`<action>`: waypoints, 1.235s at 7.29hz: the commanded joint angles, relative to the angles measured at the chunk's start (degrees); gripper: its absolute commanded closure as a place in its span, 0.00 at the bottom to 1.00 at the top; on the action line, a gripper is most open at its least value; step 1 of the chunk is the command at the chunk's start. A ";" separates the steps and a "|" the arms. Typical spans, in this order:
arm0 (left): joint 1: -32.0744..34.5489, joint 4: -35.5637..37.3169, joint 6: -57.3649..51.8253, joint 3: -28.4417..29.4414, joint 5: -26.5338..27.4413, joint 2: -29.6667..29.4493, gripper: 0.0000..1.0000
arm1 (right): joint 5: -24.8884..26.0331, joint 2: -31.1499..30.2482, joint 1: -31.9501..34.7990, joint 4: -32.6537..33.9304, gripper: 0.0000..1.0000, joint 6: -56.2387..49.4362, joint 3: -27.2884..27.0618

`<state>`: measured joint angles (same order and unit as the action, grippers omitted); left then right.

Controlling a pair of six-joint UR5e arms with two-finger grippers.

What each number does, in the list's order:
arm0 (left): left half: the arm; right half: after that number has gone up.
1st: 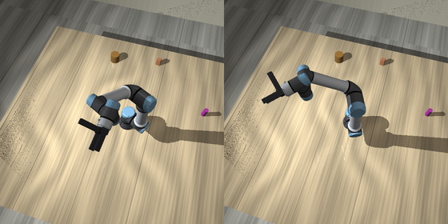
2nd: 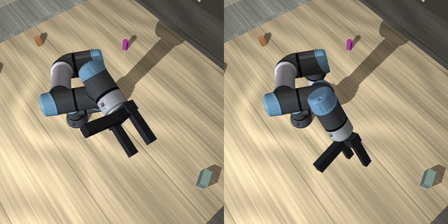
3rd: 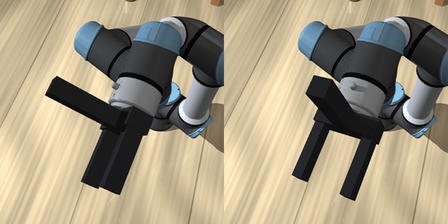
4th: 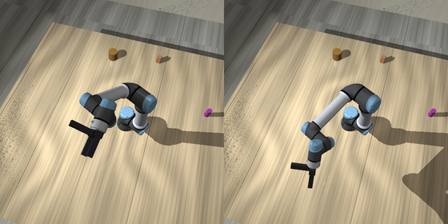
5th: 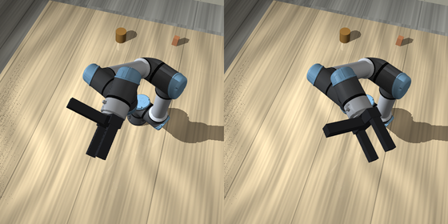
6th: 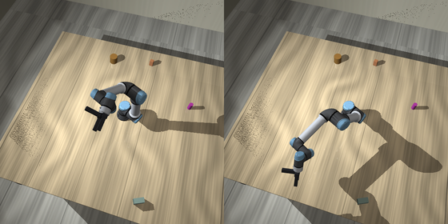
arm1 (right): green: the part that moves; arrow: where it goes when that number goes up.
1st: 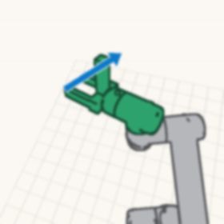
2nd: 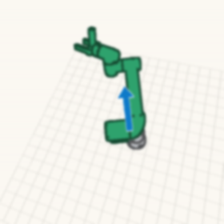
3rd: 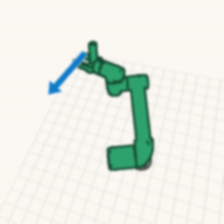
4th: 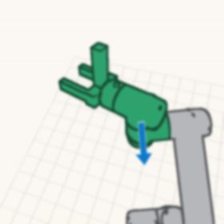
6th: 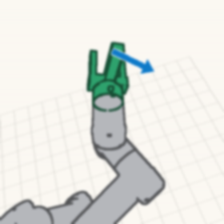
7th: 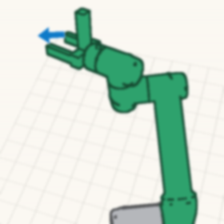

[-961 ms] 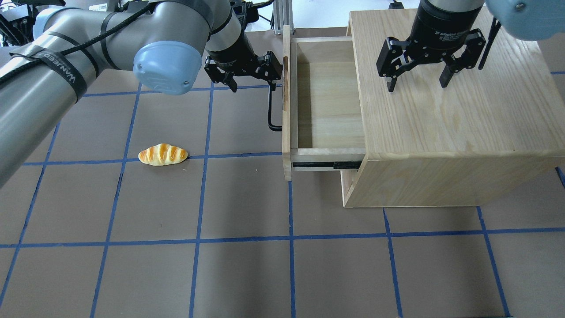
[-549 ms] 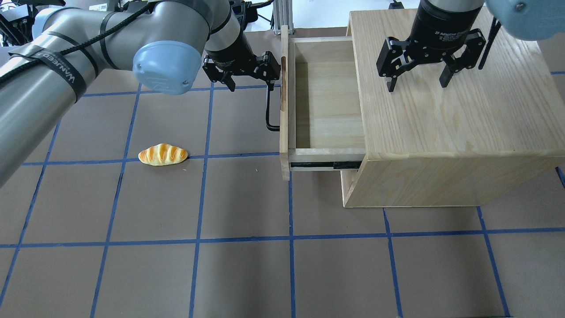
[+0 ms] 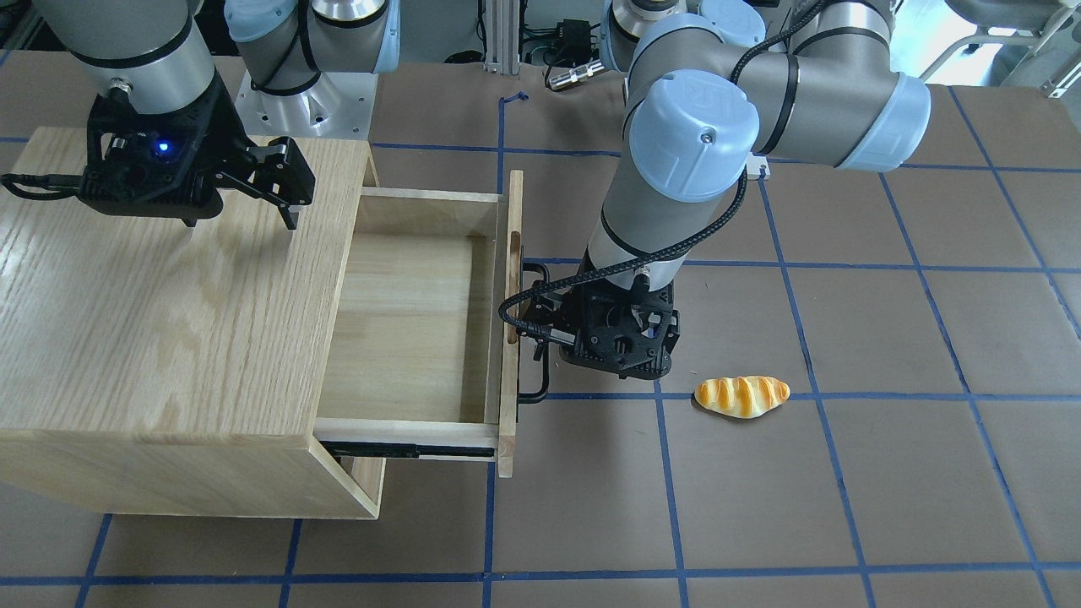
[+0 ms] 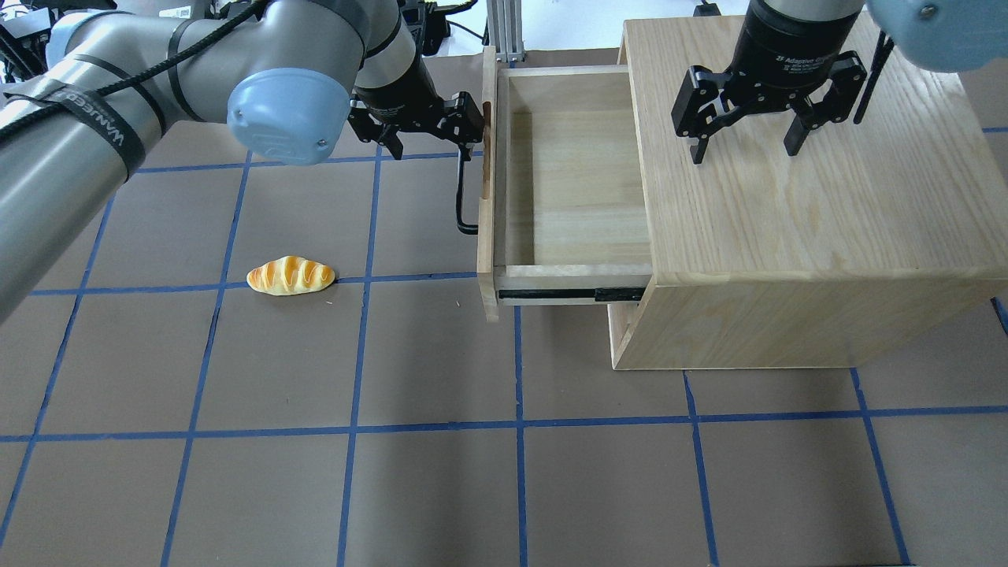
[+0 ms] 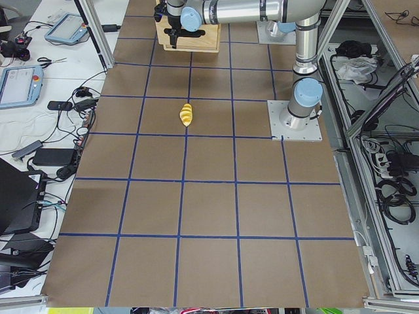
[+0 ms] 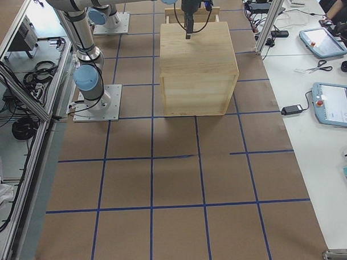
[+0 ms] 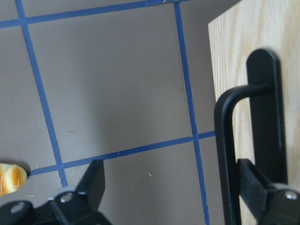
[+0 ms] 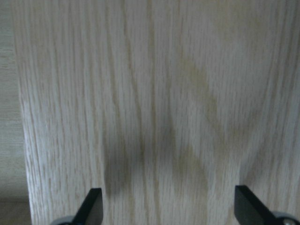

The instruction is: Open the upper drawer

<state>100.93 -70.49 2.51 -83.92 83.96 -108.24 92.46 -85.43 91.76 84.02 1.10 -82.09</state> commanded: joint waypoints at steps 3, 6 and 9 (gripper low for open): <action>-0.55 -9.28 0.66 3.31 0.94 3.99 0.00 | 0.00 0.00 0.00 0.00 0.00 -0.04 0.00; -9.67 -14.46 -0.22 3.15 1.90 8.73 0.00 | 0.00 0.00 0.00 0.00 0.00 0.04 0.00; -14.87 -17.46 -0.74 2.45 5.59 11.90 0.00 | 0.00 0.00 0.00 0.00 0.00 -0.04 0.00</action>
<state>88.18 -85.85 2.11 -81.31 88.33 -97.75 92.46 -85.43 91.76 84.02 1.13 -82.09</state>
